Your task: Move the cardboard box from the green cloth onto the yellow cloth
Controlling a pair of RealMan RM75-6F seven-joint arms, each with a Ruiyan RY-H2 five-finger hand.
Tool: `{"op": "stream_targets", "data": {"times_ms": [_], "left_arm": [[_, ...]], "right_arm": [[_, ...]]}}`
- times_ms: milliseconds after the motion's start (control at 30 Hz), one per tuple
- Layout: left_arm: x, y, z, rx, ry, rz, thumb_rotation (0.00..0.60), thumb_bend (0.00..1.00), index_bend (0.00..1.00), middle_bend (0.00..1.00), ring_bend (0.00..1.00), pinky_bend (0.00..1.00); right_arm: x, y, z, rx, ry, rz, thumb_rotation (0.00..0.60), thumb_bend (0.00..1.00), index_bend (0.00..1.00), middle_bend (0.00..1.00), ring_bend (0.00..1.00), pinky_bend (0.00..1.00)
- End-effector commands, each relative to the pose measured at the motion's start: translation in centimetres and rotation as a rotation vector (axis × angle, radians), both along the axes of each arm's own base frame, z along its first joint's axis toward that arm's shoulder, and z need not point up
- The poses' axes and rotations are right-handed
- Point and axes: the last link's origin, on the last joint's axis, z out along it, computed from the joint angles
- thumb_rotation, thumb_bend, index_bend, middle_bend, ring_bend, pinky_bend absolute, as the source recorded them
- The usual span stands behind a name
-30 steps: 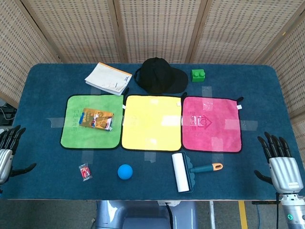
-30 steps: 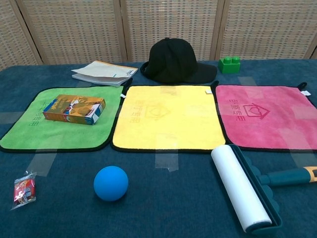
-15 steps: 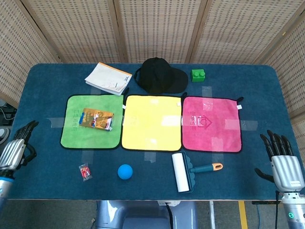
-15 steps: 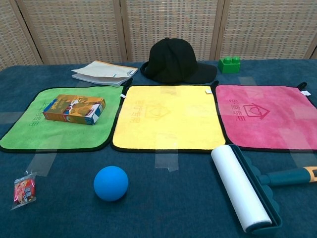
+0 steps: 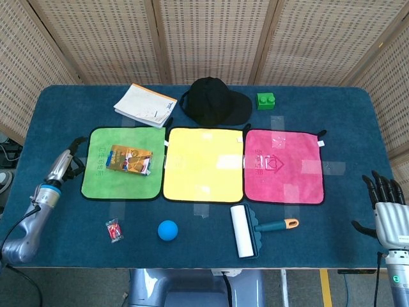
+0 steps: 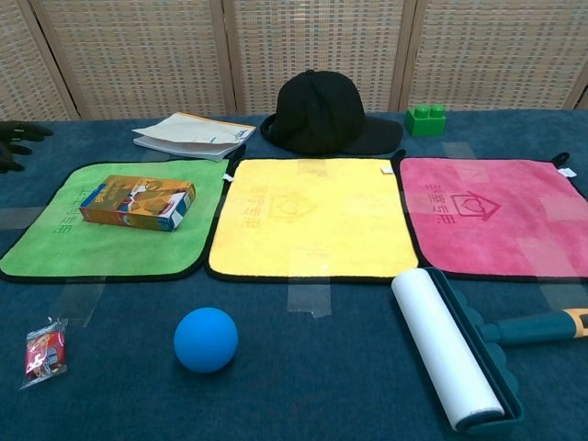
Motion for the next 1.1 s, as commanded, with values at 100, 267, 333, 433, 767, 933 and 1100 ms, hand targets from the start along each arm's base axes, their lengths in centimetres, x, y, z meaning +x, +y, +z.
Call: {"op": "stream_targets", "data": {"times_ms": [100,267,333,433,767,933,1100], "left_arm": [[0.6,1.0,-2.0,-0.024,-0.075,0.049,0.600,1.00,0.11,0.00,0.02,0.11],[0.7,1.2,-3.0,-0.013,-0.124,0.080,0.600,1.00,0.11,0.00,0.03,0.12],[1.1,1.3,-3.5,-0.022,-0.170,0.095,0.600,1.00,0.11,0.00,0.03,0.12],[1.7,1.6,-4.2,-0.026,-0.208,0.102,0.600,1.00,0.11,0.00,0.04,0.13],[3.6,2.1,-6.1,-0.058,-0.292,0.122,0.600,1.00,0.13,0.01,0.06,0.15],[5.1,2.4,-7.0,-0.071,-0.314,0.110,0.600,1.00,0.13,0.01,0.06,0.15],[7.1,2.7,-8.1,-0.109,-0.347,0.093,0.600,1.00,0.13,0.01,0.06,0.15]], "right_arm": [[-0.1,0.0,0.1,-0.006,0.000,-0.005,0.600,0.00,0.00,0.00,0.00,0.00],[0.0,0.1,-0.1,0.001,0.000,-0.004,0.600,0.00,0.00,0.00,0.00,0.00],[0.1,0.2,-0.2,0.010,0.002,-0.003,0.600,0.00,0.00,0.00,0.00,0.00],[0.2,0.2,-0.3,0.015,0.003,-0.003,0.600,0.00,0.00,0.00,0.00,0.00],[0.2,0.0,-0.3,0.017,-0.004,-0.003,0.600,0.00,0.00,0.00,0.00,0.00],[0.1,0.0,-0.2,0.016,-0.007,-0.009,0.600,0.00,0.00,0.00,0.00,0.00],[0.1,0.0,0.0,0.010,-0.011,-0.010,0.600,0.00,0.00,0.00,0.00,0.00]]}}
